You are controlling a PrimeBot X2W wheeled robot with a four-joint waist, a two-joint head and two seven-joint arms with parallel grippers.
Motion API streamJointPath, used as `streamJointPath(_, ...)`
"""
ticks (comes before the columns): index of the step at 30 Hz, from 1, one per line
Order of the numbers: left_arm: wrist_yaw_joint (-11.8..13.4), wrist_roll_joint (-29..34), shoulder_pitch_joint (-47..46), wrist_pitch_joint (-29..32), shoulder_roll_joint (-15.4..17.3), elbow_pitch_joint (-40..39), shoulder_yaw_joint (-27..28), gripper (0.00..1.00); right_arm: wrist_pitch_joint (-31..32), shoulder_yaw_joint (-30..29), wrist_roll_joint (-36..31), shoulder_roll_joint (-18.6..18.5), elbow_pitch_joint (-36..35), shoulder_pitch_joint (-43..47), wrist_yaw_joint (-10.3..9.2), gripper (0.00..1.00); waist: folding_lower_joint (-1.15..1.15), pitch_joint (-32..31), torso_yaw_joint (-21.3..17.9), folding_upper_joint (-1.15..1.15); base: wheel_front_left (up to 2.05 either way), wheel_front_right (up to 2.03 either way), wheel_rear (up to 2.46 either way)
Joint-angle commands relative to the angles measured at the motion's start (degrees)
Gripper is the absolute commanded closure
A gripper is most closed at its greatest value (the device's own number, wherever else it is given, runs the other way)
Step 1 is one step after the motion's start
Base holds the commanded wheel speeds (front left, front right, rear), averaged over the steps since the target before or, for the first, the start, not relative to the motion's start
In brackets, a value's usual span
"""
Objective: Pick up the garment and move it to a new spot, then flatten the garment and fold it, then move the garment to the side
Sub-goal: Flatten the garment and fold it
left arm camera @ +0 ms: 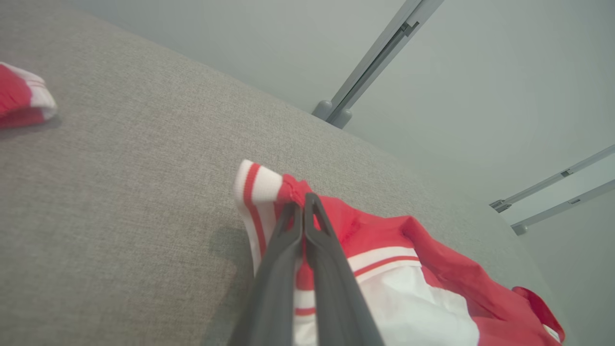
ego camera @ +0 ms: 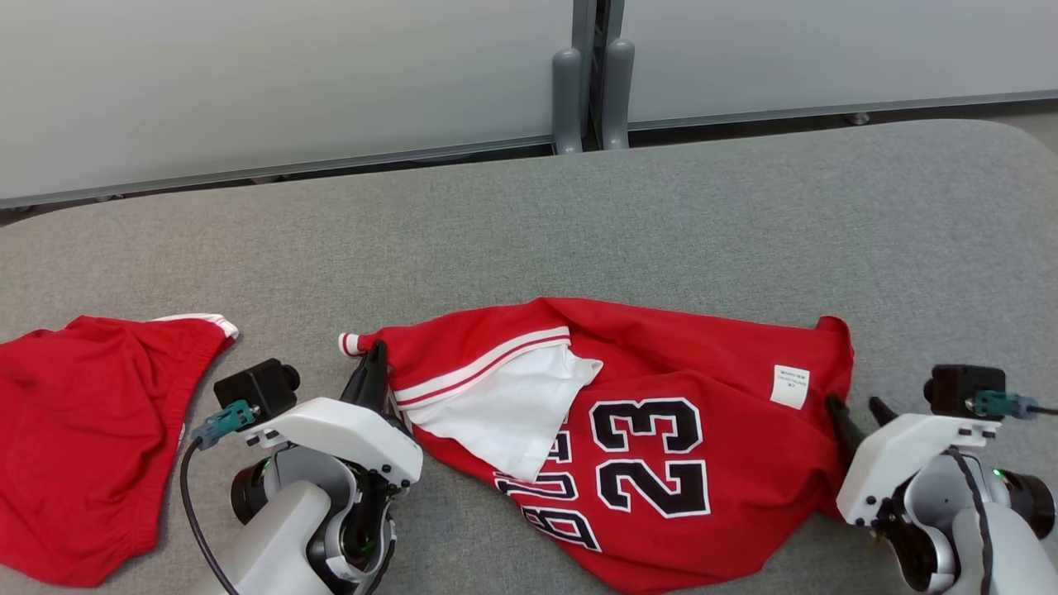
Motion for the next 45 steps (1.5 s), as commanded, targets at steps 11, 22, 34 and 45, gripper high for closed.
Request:
streamJointPath(11, 0.24, -0.45, 1.03, 0.37, 0.79, -1.07, 0.05, 1.00, 1.36, 1.20, 4.81, -0.38, -4.38, 2.94, 0.01, 0.00, 0.00, -0.07, -0.43, 0.00, 0.00, 0.00, 0.00)
streamJointPath(22, 0.07, -0.15, 1.44, 0.35, 1.00, -2.18, 0.39, 1.00, -1.59, 2.54, 4.31, -0.44, -0.14, 0.29, 0.01, 1.00, 0.00, -1.30, 0.02, 0.00, 0.00, 0.00, 0.00)
streamJointPath(34, -3.91, -5.35, 7.78, -0.32, -0.89, -23.13, 12.57, 1.00, -1.75, -4.52, 4.30, -0.35, -25.23, 0.66, 0.02, 1.00, 0.00, -5.86, -1.44, 0.00, 0.00, 0.00, 0.00)
streamJointPath(45, 4.32, -11.08, 15.70, 8.16, 3.95, -52.34, 12.27, 1.00, 11.04, -12.57, 6.30, -0.36, -43.52, 2.26, 0.02, 1.00, 0.00, -5.74, 1.55, 0.00, 0.00, 0.00, 0.00)
